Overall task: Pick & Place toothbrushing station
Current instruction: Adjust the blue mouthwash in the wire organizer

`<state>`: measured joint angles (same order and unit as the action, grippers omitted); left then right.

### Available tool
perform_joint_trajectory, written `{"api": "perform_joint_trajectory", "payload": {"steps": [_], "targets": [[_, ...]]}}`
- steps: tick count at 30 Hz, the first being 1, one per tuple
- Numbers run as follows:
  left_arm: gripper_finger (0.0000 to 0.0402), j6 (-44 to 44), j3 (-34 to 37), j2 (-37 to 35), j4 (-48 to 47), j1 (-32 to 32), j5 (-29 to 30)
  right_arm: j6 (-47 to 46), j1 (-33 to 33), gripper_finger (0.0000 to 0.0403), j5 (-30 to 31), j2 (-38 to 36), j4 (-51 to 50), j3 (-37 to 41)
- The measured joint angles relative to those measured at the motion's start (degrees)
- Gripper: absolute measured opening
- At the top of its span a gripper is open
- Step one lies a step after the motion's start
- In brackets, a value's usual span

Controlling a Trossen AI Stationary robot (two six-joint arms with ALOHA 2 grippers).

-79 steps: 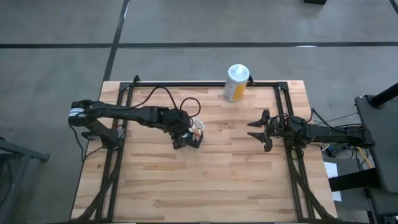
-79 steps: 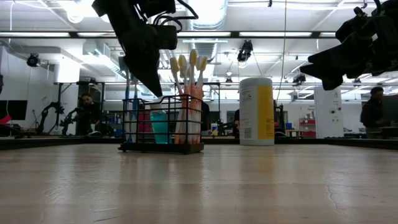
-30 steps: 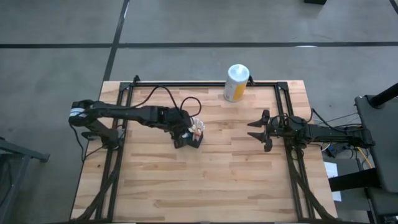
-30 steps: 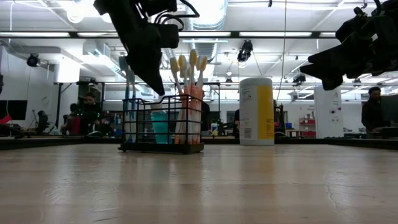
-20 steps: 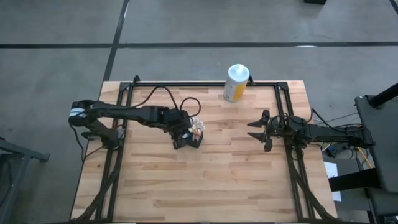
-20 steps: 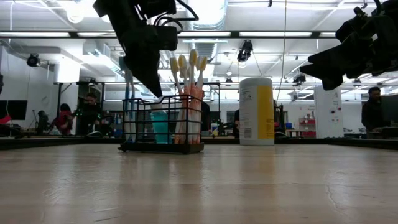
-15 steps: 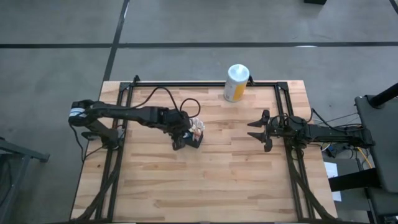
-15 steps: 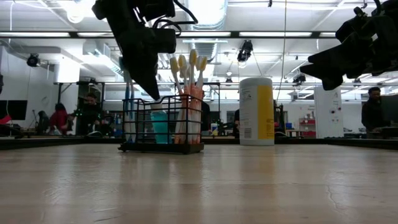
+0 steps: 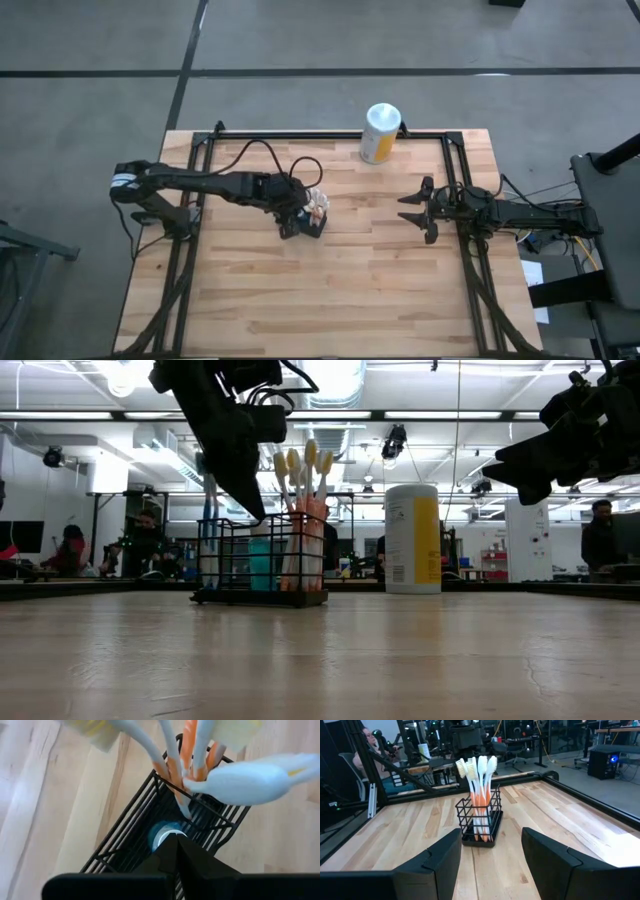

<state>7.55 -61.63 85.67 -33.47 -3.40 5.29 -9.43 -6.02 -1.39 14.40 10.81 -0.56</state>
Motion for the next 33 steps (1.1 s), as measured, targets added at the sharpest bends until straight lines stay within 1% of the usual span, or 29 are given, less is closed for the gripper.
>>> {"api": "perform_joint_trajectory", "payload": {"steps": [8, 19, 24, 33], "targets": [[0.0009, -1.7, 0.1, 0.0, 1.3, 0.0, 2.6, 0.0, 0.0, 0.0203, 0.0, 0.0, 0.0, 0.0], [0.0011, -1.9, 0.1, 0.1, 2.3, 0.0, 3.9, 0.0, 0.0, 0.0203, 0.0, 0.0, 0.0, 0.0], [0.0009, -3.1, 0.1, 0.1, 3.6, 0.0, 6.2, 0.0, 0.0, 0.0203, 0.0, 0.0, 0.0, 0.0], [0.001, -3.2, 0.1, 0.1, 4.5, 0.0, 6.6, 0.0, 0.0, 0.0203, 0.0, 0.0, 0.0, 0.0]]}}
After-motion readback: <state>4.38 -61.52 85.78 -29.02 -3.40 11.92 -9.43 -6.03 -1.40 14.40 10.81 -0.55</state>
